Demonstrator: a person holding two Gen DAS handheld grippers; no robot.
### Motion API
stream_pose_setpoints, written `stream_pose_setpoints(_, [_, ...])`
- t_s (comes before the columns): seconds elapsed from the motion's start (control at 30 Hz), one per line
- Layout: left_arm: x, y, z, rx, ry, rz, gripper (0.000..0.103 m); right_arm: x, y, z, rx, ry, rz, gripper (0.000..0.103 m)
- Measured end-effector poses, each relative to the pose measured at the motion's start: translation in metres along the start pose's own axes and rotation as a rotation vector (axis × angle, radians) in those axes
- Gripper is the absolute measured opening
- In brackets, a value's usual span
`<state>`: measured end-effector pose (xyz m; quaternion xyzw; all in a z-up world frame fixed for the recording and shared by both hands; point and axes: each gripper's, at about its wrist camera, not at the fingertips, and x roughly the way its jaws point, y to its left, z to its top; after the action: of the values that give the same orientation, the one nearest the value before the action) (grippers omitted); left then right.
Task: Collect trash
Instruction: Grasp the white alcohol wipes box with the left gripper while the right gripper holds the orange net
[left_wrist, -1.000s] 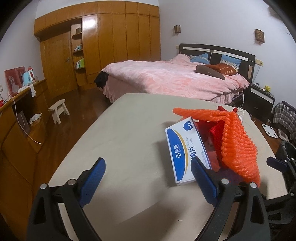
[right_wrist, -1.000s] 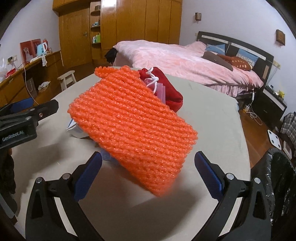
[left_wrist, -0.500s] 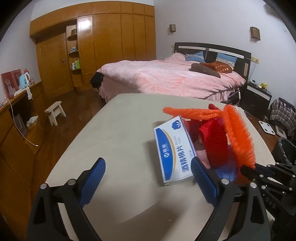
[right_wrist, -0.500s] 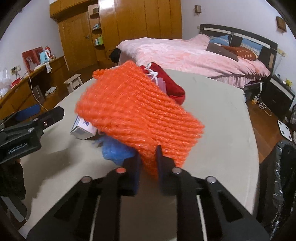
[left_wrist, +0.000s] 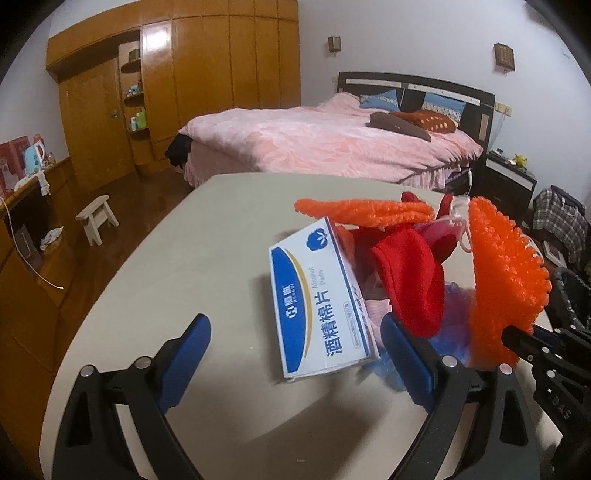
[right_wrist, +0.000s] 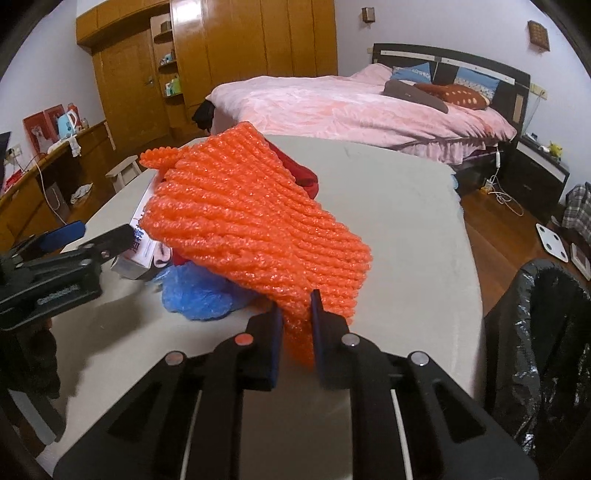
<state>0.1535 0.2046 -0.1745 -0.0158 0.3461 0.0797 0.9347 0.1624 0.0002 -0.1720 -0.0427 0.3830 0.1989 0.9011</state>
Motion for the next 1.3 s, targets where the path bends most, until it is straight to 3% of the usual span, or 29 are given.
stream_pose_setpoints(0.1, [0.009,0.000,-0.002,-0.004,0.032,-0.031,0.083,0.002,0.001,0.000,-0.003,0.008,0.010,0.013])
stream_pose_setpoints(0.17, [0.016,0.000,-0.004,-0.016,0.059,-0.064,0.068,0.003,0.001,-0.001,-0.003,0.012,0.013,0.013])
stream_pose_setpoints(0.23, [0.019,0.001,-0.007,-0.025,0.076,-0.087,0.060,0.003,0.001,0.000,-0.002,0.013,0.016,0.013])
stream_pose_setpoints(0.73, [-0.023,0.008,-0.002,-0.044,-0.006,-0.060,0.057,-0.011,-0.009,0.004,0.035,0.009,0.049,0.013])
stream_pose_setpoints(1.3, [-0.071,-0.006,0.010,-0.049,-0.095,-0.092,0.057,-0.049,-0.025,0.010,0.050,-0.045,0.024,0.013])
